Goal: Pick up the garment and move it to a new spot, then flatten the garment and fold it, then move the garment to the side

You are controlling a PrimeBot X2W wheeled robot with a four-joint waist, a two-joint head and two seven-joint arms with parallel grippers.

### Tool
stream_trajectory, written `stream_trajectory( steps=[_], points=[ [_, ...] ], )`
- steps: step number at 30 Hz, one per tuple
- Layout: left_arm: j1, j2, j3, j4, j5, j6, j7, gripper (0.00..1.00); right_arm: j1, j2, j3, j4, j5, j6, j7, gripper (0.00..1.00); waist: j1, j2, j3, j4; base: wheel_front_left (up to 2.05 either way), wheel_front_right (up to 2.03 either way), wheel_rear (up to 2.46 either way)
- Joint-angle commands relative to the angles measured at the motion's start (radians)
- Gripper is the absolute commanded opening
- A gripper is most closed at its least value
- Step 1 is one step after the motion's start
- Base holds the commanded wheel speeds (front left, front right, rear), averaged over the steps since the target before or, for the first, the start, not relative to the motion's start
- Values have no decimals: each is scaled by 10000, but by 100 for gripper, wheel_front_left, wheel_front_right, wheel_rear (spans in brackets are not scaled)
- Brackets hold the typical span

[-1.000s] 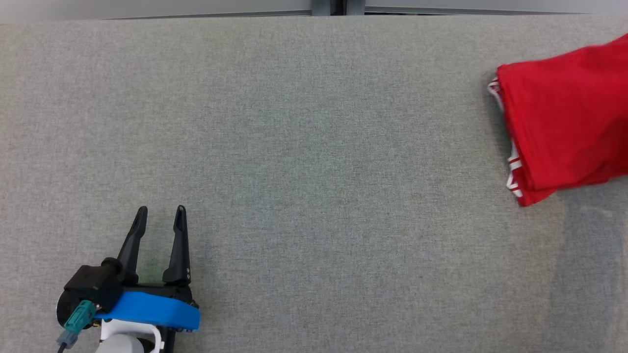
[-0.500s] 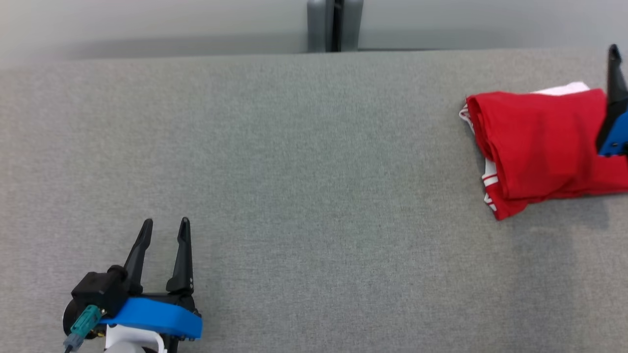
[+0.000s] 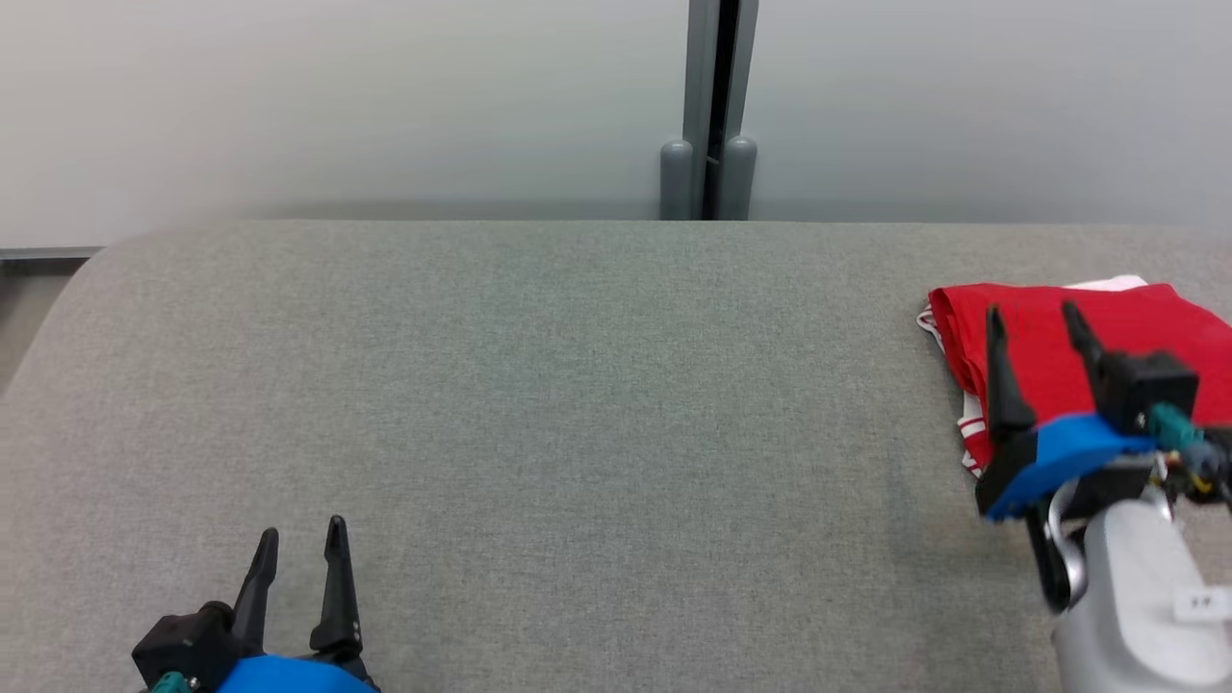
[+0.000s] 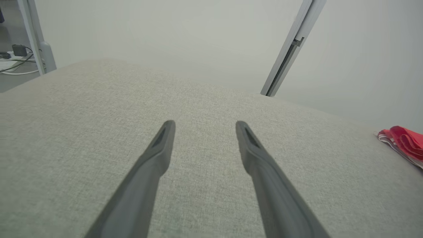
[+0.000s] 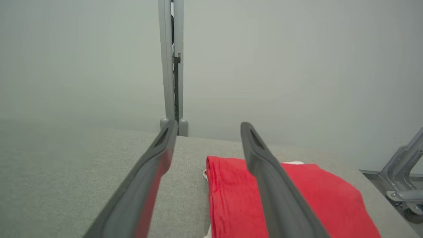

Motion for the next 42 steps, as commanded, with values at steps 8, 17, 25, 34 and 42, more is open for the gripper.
stream_trajectory(
  steps=[8, 17, 25, 34, 42],
  points=[
    [423, 126, -159, 105, -38, -53, 78, 100, 3036, 305, 1030, -865, 1666, -3, -686, 100, 2, -1, -205, 196, 0, 0, 0],
    [488, 33, -244, -39, -62, -55, -2, 100, 4159, 320, 1771, -2029, 2604, -1, -738, 100, 2, -1, -199, 15, 0, 0, 0],
    [403, -57, -190, 49, -285, -141, -55, 100, 4661, 321, 1898, -2530, 2645, -1, -744, 100, 2, -1, -274, 62, 0, 0, 0],
    [318, -57, -229, 188, -454, -160, 10, 100, 4644, 324, 1982, -2602, 2696, -1, -745, 100, 2, -1, -270, 95, 0, 0, 0],
    [461, -124, -298, 256, -501, -180, 60, 0, 4625, 378, 2010, -2425, 2676, -2, -670, 0, 3, -1, -270, 121, 0, 0, 0]
  ],
)
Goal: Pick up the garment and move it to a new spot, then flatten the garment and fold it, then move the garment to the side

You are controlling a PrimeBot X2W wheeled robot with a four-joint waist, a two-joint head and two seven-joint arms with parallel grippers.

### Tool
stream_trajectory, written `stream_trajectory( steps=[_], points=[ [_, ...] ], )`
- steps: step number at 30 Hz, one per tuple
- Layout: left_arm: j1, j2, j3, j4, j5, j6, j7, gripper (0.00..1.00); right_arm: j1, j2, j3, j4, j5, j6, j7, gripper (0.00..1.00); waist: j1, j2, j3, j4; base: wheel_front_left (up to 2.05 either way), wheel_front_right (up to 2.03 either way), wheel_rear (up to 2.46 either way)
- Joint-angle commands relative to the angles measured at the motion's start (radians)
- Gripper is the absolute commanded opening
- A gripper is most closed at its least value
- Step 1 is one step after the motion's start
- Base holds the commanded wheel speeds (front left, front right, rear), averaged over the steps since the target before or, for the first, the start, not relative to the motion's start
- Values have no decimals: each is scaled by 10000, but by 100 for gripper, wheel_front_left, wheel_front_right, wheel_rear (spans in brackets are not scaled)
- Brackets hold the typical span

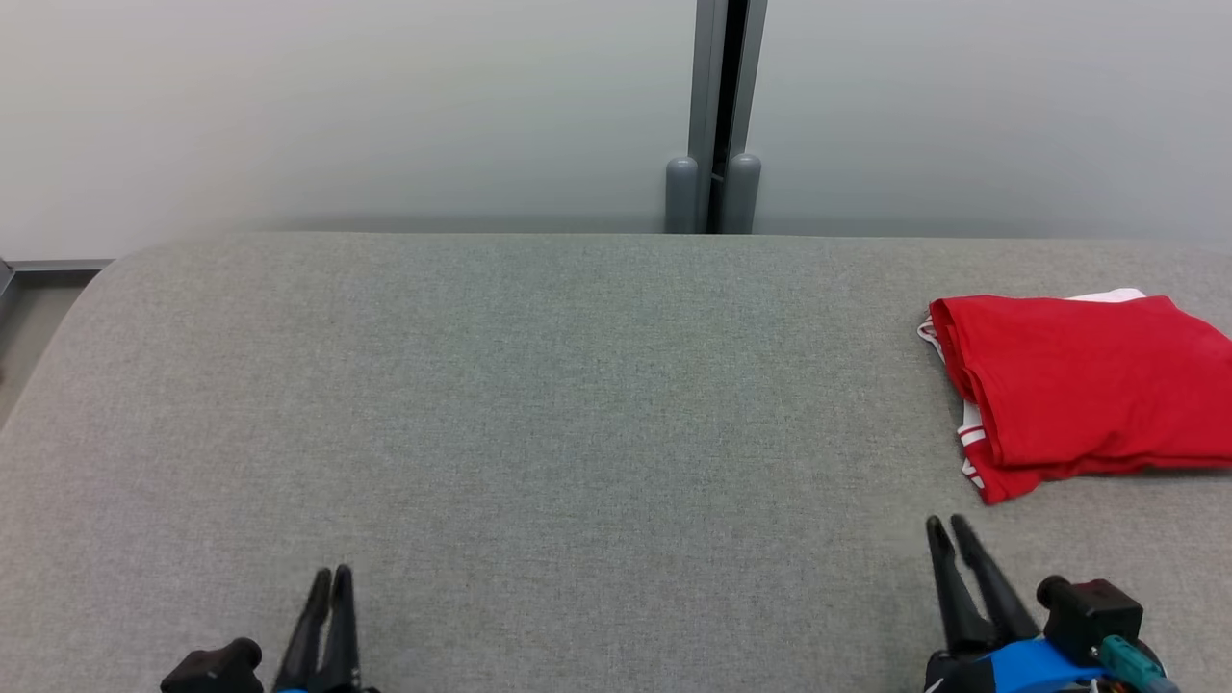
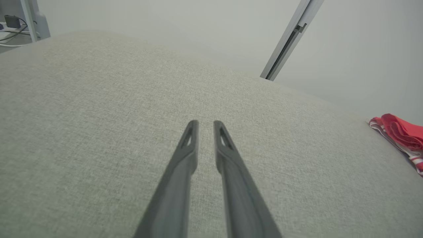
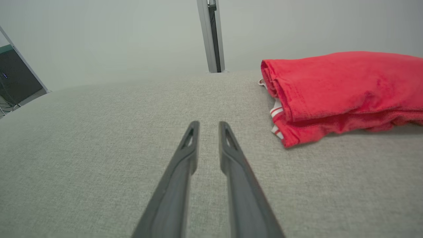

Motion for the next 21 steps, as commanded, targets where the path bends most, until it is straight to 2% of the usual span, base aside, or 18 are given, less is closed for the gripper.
stream_trajectory(
  steps=[1, 21],
  points=[
    [10, -14, 7, 39, -31, -1, 11, 0, 10, 2, -3, 43, 36, 0, 17, 0, 0, 0, -1, 0, 0, 0, 0],
    [-365, -257, 639, -183, -2729, -107, 891, 0, -162, -6, -319, -155, 3502, 0, 938, 0, 0, 0, -61, -9, 0, 0, 0]
  ],
)
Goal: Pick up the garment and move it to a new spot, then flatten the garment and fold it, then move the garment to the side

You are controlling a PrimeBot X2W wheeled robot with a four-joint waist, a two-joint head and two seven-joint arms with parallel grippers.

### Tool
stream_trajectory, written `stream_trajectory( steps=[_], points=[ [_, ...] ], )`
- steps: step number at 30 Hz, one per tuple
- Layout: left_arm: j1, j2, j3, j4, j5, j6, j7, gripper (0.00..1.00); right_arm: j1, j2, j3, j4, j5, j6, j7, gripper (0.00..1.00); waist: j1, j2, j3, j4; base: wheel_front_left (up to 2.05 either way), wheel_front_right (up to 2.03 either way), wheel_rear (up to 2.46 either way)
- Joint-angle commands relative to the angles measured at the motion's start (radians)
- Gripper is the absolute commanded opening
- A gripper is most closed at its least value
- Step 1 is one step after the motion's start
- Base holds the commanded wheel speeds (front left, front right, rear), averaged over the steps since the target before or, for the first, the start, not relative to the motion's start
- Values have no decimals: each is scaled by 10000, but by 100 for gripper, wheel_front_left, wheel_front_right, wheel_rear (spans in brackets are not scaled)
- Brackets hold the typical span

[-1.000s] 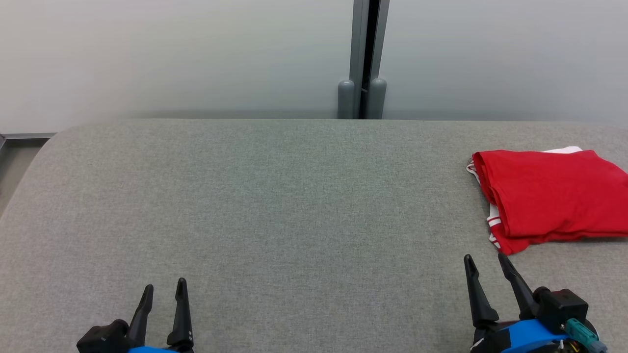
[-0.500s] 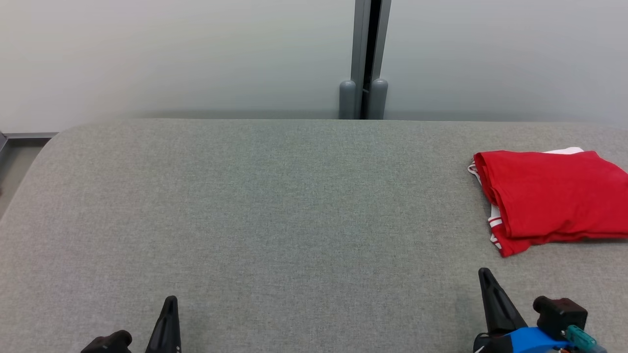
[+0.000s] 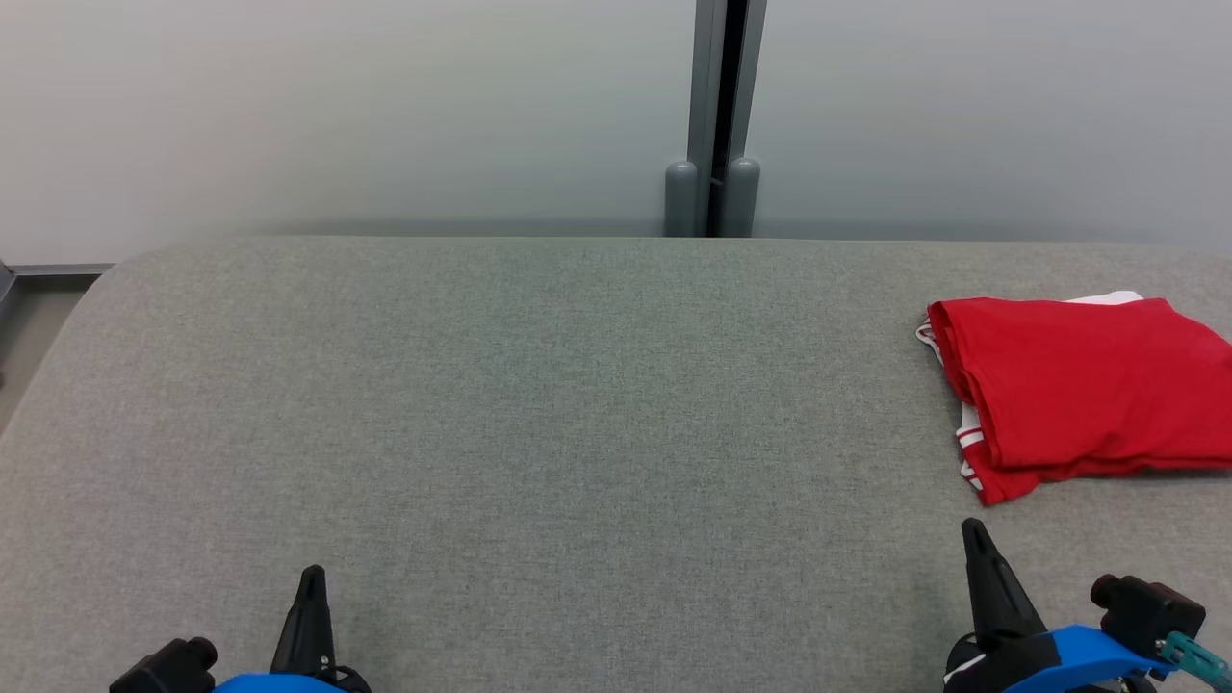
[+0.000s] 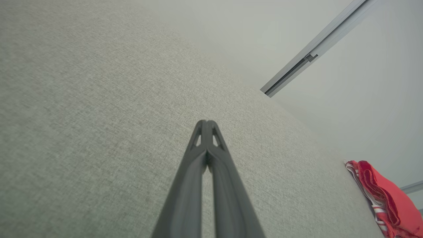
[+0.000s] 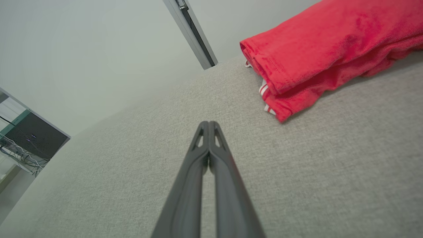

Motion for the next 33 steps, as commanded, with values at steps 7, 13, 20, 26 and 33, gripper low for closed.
stream_trajectory(
  steps=[7, 13, 20, 26, 33],
  points=[
    [-432, -55, 309, -281, -1068, -79, 328, 0, -286, -36, -155, -304, 1387, 0, 323, 0, -1, 0, -23, -4, 0, 0, 0],
    [-541, -110, 463, -366, -1763, -109, 556, 0, -341, -41, -235, -385, 2274, 0, 554, 0, -1, 0, -42, -7, 0, 0, 0],
    [-639, -166, 647, -454, -2517, -135, 797, 0, -406, -47, -324, -474, 3236, 1, 803, 0, -1, 0, -64, -11, 0, 0, 0],
    [-739, -216, 778, -530, -3120, -160, 998, 0, -444, -51, -398, -540, 4012, 1, 1002, 0, -1, 0, -83, -14, 0, 0, 0],
    [-808, -267, 922, -598, -3687, -188, 1186, 0, -496, -56, -463, -604, 4737, 1, 1193, 0, -1, 0, -102, -17, 0, 0, 0]
  ],
)
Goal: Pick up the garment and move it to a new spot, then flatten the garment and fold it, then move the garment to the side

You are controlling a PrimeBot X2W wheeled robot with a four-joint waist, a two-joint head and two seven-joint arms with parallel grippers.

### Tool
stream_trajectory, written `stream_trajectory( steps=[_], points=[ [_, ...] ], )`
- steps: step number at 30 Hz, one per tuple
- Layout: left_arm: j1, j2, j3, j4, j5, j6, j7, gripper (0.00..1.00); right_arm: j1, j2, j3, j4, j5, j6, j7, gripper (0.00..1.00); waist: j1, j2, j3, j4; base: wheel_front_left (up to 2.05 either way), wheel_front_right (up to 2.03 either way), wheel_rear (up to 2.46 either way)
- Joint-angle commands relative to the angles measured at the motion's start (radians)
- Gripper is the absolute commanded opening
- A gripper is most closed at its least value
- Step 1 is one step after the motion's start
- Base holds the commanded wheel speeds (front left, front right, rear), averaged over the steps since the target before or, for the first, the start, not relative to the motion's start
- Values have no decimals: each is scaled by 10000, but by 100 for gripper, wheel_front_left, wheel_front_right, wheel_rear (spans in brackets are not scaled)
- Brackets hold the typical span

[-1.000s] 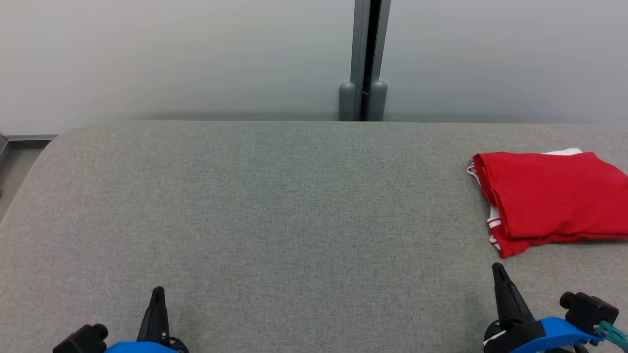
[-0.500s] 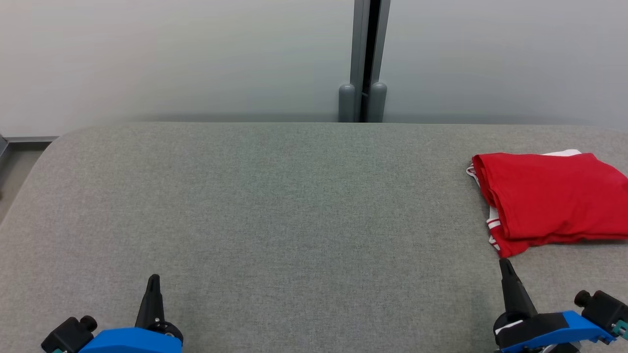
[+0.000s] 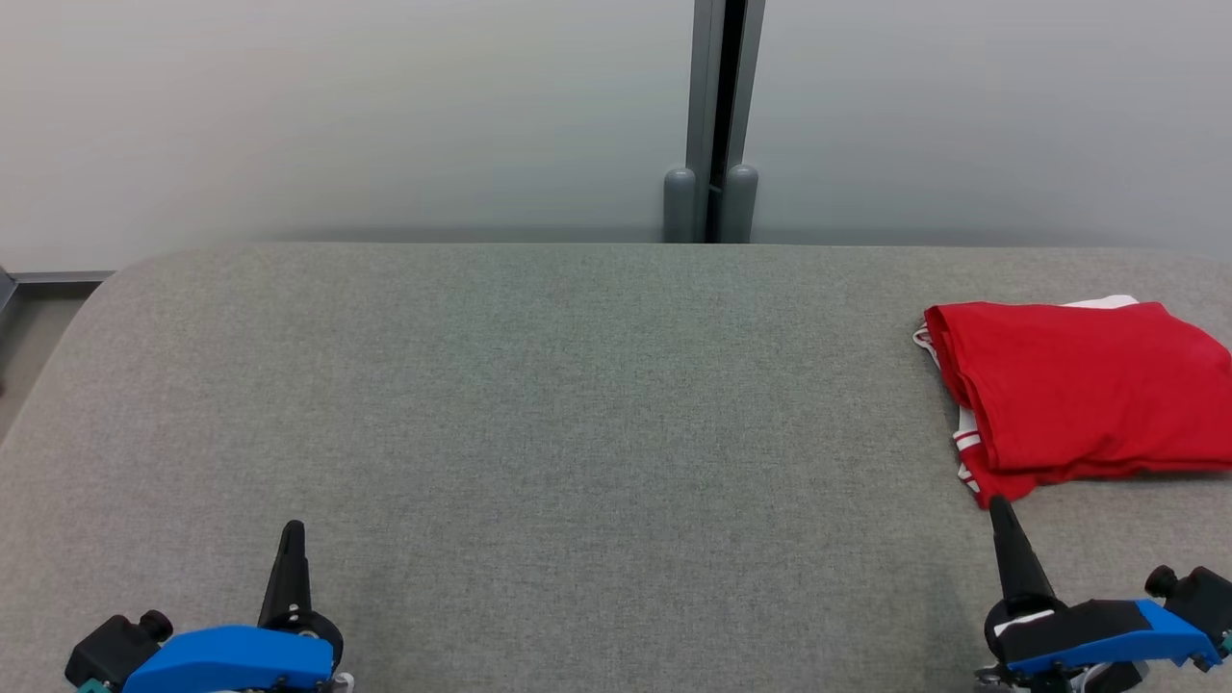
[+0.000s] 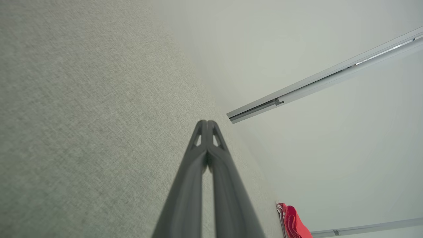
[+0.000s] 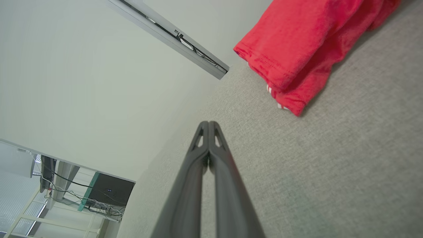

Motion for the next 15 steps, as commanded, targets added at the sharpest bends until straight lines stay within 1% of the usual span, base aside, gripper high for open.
stream_trajectory(
  steps=[1, 15],
  points=[
    [-224, 7, 114, -148, -190, -76, 51, 0, -254, -55, -48, -152, 226, 3, 66, 0, -1, 0, -2, 0, 0, 0, 0],
    [-397, -96, 393, -290, -1386, -115, 450, 0, -344, -64, -186, -292, 1766, 3, 457, 0, -1, 0, -46, -8, 0, 0, 0]
  ],
)
